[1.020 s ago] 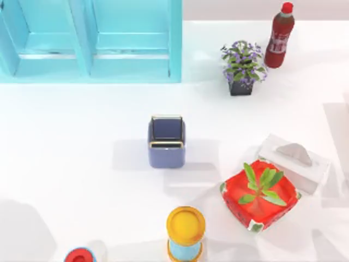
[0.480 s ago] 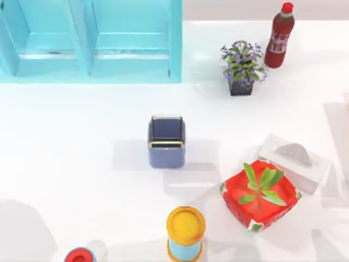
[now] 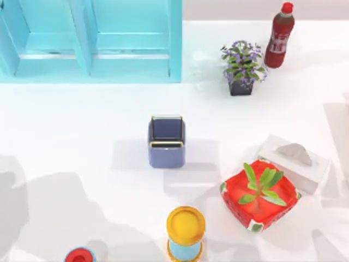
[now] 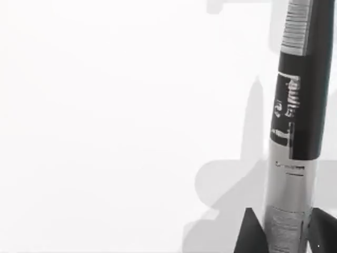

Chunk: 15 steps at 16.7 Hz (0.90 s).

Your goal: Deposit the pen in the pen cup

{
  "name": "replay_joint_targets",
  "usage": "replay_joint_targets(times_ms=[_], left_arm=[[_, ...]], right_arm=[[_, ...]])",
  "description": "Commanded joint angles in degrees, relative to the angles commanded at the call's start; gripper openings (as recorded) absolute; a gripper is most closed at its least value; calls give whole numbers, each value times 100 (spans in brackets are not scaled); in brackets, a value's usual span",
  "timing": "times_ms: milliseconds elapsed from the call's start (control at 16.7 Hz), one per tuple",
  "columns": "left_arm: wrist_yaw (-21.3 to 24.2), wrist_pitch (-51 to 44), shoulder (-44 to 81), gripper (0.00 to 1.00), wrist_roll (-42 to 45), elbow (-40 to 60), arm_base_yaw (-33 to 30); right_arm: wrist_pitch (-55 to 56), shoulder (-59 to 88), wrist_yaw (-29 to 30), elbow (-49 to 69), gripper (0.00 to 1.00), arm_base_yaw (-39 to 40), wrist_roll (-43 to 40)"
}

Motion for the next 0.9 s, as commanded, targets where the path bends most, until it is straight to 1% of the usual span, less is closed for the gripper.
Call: replay_joint_targets(times_ms=[120, 480, 600, 720, 780, 900], left_arm=[[-1293, -131, 653, 0, -780, 480, -1252], [-5540, -389, 2204, 0, -3558, 1532, -5138], [-6775, -397, 2507, 0, -4514, 1739, -6271], [-7784, -375, 2692, 0, -5404, 1872, -7217], [-8199, -356, 2748, 0, -5798, 1913, -7604], [-8849, -316, 2816, 0, -6431, 1960, -8200]], right_arm=[[0, 0, 0, 0, 100, 0, 0], [0, 0, 0, 0, 100, 0, 0], [0, 0, 0, 0, 100, 0, 0], [0, 0, 0, 0, 100, 0, 0], [0, 0, 0, 0, 100, 0, 0], [0, 0, 0, 0, 100, 0, 0]])
